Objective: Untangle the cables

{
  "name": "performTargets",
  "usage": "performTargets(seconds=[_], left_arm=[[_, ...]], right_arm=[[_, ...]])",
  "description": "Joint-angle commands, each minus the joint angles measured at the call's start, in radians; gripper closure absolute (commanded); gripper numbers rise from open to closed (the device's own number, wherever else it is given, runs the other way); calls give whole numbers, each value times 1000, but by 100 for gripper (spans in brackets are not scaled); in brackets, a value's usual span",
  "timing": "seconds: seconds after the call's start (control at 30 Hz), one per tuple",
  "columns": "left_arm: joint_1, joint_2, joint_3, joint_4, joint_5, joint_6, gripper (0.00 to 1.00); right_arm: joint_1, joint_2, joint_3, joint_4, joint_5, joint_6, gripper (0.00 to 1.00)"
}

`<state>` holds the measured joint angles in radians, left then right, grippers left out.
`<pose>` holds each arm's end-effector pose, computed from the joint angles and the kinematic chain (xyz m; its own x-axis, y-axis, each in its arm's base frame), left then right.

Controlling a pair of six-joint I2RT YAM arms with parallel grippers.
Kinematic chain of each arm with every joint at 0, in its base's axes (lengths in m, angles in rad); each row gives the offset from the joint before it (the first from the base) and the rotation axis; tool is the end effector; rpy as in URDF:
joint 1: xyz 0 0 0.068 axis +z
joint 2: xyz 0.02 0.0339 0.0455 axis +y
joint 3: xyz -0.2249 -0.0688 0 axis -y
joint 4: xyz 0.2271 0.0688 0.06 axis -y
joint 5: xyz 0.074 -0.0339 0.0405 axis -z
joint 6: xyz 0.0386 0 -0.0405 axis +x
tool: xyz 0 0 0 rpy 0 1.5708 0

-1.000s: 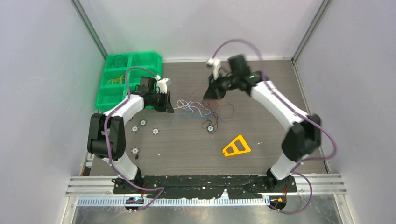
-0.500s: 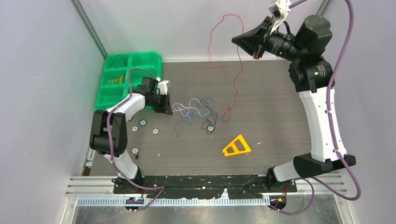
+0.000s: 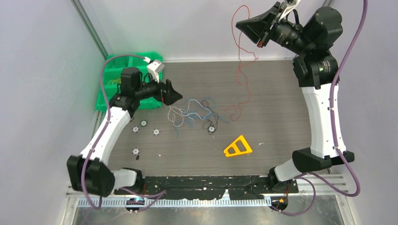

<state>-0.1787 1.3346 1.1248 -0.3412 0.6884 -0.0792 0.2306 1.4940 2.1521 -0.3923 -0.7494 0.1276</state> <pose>0.2814 -0.0758 0.2892 -0.5666 0.0403 -0.8230 0.6271 0.6690 -0.3990 0.2319 0.0815 0.5510 0.1509 0.1311 -0.9798 -0.8332 0.5503 -0.0547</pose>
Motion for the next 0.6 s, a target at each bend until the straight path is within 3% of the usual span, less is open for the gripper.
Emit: performTargets(seconds=[0.0, 0.23, 0.43, 0.57], left_arm=[[-113, -57, 6, 201, 122, -13, 0], [-329, 73, -61, 608, 81, -68, 0], [-404, 288, 51, 734, -87, -76, 1], [-424, 411, 140, 725, -18, -53, 0]], right_arm=[[-3, 28, 83, 104, 3, 112, 95], [-1, 68, 174, 193, -13, 257, 95], [18, 85, 185, 249, -15, 342, 95], [19, 84, 189, 275, 9, 361, 95]])
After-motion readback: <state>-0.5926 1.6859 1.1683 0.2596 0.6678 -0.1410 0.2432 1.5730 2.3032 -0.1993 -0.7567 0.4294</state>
